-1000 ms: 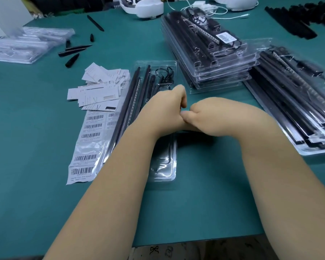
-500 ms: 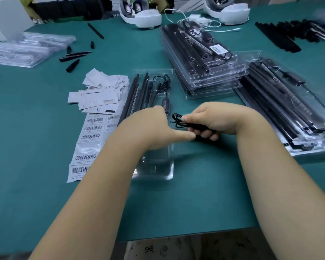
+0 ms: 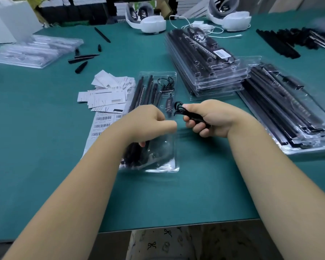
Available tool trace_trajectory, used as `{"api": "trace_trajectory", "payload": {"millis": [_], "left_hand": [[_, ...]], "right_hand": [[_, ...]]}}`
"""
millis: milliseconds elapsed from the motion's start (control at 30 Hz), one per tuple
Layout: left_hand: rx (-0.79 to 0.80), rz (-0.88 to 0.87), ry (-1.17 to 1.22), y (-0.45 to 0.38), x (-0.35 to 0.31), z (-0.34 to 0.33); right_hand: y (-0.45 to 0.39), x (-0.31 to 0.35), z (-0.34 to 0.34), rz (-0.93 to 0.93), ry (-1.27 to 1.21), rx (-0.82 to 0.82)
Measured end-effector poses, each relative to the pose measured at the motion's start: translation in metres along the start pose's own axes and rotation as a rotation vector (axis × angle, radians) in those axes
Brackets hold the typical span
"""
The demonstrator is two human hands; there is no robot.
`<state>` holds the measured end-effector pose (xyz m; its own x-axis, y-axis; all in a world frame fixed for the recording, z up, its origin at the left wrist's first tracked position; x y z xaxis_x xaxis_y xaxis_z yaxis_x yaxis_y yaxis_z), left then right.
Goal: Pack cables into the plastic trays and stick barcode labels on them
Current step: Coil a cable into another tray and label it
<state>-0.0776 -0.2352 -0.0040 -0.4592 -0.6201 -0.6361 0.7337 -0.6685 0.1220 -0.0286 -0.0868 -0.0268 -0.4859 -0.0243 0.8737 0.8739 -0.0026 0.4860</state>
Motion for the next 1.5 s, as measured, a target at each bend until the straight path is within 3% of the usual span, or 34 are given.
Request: {"api": "trace_trajectory", "payload": {"millis": [133, 267, 333, 567, 700, 933, 1133, 1367, 1500], "left_hand": [[-0.099, -0.048, 0.331, 0.008, 0.008, 0.006], [-0.232, -0.100, 0.322, 0.006, 0.005, 0.003], [-0.296, -0.110, 0.347, 0.004, 0.004, 0.002], [-0.317, -0.135, 0.356, 0.003, 0.004, -0.002], [-0.321, -0.131, 0.386, 0.003, 0.005, -0.001], [-0.312, -0.145, 0.344, 0.003, 0.004, -0.002], [-0.296, -0.152, 0.375, 0.003, 0.004, -0.002], [-0.329, -0.162, 0.317, 0.003, 0.004, -0.003], [-0.347, -0.176, 0.292, 0.002, 0.005, -0.003]], "right_hand": [[0.005, -0.004, -0.018, -0.003, 0.034, -0.110], [0.017, 0.012, -0.035, 0.173, 0.792, -0.475], [0.020, 0.015, -0.046, 0.251, 1.015, -0.579], [0.024, 0.005, -0.050, 0.375, 0.918, -0.705], [0.026, -0.001, -0.049, 0.332, 0.967, -0.710], [0.031, 0.006, -0.062, 0.338, 1.331, -0.611], [0.032, 0.007, -0.064, 0.394, 1.469, -0.512], [0.024, -0.001, -0.057, 0.301, 1.062, -0.615], [0.019, 0.001, -0.057, 0.289, 0.959, -0.664]]}}
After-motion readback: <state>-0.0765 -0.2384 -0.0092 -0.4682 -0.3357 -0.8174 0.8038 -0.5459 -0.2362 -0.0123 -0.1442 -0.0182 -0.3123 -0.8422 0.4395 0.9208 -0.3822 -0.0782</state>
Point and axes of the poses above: each hand's wrist, its own y-axis away from the middle knuckle, its own z-axis out of the back of the hand, x = y × z, the point moved 5 cm from there along -y, towards the middle knuckle, and after that the axes turned 1 degree about x, right-handed, at the moved point
